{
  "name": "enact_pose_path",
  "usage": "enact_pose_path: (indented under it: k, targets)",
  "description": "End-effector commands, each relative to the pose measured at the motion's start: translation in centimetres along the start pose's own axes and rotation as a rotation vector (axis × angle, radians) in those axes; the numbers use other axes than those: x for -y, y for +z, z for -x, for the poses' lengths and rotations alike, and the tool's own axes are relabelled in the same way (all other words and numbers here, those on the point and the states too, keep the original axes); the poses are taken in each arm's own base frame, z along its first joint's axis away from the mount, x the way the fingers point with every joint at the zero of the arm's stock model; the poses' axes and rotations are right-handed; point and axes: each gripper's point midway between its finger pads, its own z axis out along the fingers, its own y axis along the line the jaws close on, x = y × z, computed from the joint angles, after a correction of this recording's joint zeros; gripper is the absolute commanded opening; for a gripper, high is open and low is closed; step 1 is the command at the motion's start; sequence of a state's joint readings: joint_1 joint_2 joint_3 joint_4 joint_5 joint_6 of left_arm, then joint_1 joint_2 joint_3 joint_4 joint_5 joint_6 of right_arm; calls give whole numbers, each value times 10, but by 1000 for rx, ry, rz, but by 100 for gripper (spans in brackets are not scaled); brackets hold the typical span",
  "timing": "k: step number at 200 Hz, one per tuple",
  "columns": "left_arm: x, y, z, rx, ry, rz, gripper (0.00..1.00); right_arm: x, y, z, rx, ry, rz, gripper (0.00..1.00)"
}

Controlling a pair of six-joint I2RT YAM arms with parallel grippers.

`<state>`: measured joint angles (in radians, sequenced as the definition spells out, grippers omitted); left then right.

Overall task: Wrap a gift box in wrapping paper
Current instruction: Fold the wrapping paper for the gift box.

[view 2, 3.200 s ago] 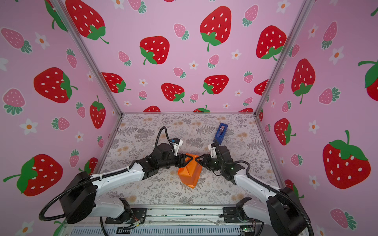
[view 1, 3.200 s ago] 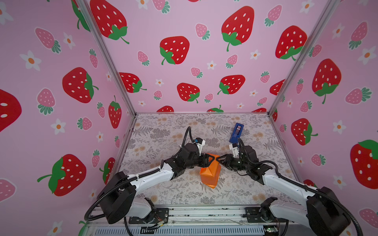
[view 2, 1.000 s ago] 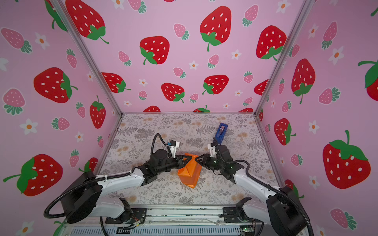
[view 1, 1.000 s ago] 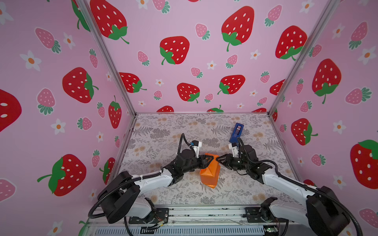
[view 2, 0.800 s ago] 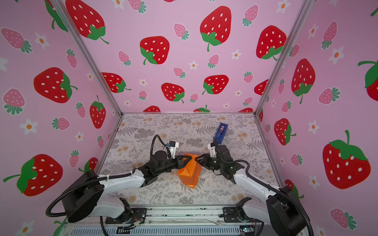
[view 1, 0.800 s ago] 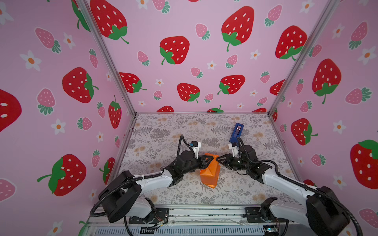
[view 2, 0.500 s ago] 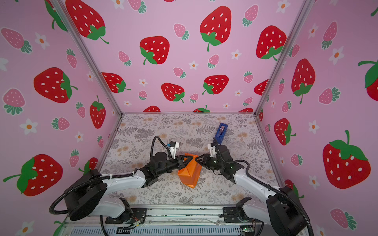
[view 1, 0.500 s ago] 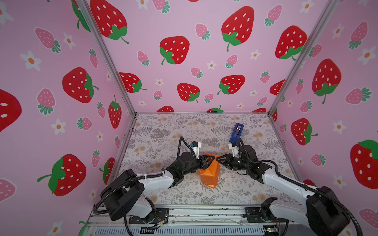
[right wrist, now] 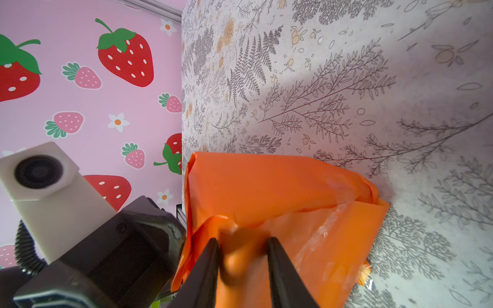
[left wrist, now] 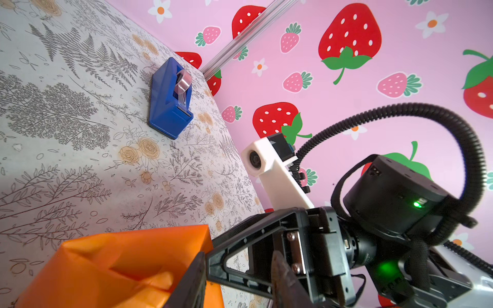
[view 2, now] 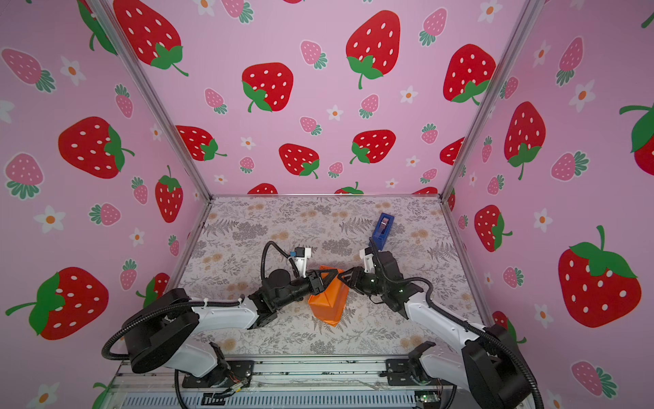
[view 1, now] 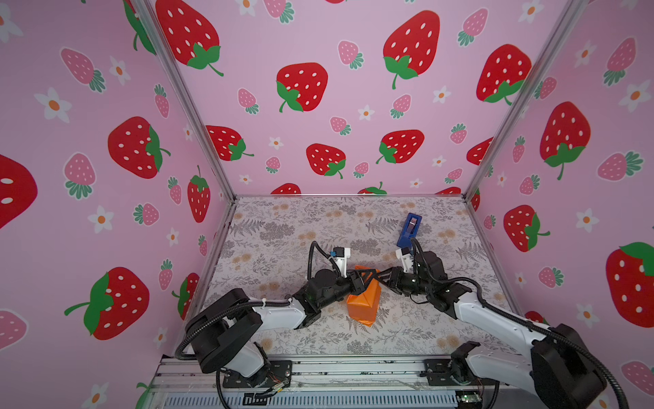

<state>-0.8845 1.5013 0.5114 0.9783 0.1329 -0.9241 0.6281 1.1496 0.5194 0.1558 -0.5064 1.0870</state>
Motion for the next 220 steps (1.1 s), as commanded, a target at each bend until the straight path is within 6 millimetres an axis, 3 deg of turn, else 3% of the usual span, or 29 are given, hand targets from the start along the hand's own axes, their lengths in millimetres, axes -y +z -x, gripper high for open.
enact_pose_path:
  k: [1,38,47,70,147,184,220]
  targets:
    - [-24,-5,-23,-58,-10,106,42,-4,-6,-6,-5,29,25,35]
    - [-27,-9,-23,-64,17,160,42,-23,-12,-13,-8,71,117,51]
    - [-28,-9,-24,-66,15,165,42,-29,-12,-16,-18,74,137,60]
    - [-28,-6,-26,-72,8,162,42,-35,-7,-24,-44,85,159,71]
    - [-28,-3,-29,-84,5,157,42,-34,12,-43,-96,103,170,91]
    - [-26,-1,-30,-93,6,149,42,-21,18,-43,-76,114,118,94]
    - [-24,-3,-28,-92,15,147,42,-3,20,-46,-68,119,51,81]
